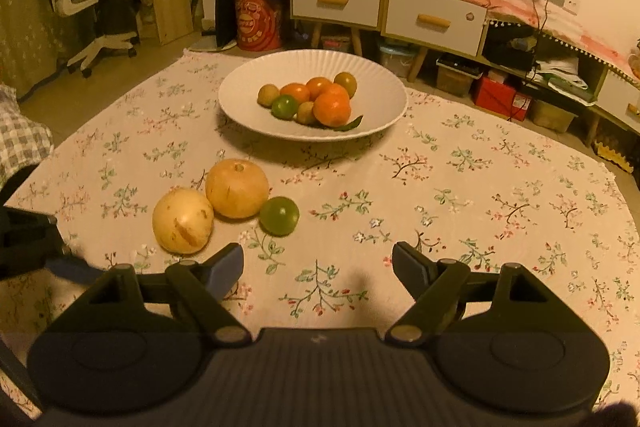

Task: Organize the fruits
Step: 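Move both open tools back from the plate toward the remaining fruits, then grasp the orange tomato with the left tool while the right tool grasps the green lime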

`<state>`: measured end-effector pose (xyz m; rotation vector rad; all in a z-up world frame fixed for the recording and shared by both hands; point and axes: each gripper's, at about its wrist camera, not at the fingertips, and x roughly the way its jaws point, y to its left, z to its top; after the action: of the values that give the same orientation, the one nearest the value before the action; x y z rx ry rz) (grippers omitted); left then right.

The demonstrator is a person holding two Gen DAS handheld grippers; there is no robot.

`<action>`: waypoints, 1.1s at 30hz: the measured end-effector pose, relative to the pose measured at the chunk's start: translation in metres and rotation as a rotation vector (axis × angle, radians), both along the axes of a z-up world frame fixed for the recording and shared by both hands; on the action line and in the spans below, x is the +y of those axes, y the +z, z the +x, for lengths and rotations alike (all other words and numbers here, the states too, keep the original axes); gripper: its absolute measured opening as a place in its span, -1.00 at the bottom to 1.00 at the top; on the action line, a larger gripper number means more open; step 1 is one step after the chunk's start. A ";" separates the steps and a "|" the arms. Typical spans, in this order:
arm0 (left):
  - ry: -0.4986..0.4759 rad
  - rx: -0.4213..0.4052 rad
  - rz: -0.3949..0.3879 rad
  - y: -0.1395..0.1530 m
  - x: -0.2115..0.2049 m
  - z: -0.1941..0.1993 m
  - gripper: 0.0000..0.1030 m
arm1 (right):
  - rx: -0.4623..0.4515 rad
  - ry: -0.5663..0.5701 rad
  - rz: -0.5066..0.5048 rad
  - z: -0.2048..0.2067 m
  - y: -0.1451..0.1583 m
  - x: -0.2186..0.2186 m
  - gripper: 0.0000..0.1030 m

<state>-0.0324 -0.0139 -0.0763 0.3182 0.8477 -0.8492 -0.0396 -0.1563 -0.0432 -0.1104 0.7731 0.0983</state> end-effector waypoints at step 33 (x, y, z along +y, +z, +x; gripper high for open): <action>0.106 0.049 -0.013 -0.003 0.007 0.017 -0.20 | 0.042 0.077 -0.004 0.038 -0.025 0.012 0.08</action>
<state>-0.0150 -0.0067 -0.0789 0.2401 0.8961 -0.7662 -0.0013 -0.1447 -0.0684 -0.1422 0.8108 0.1731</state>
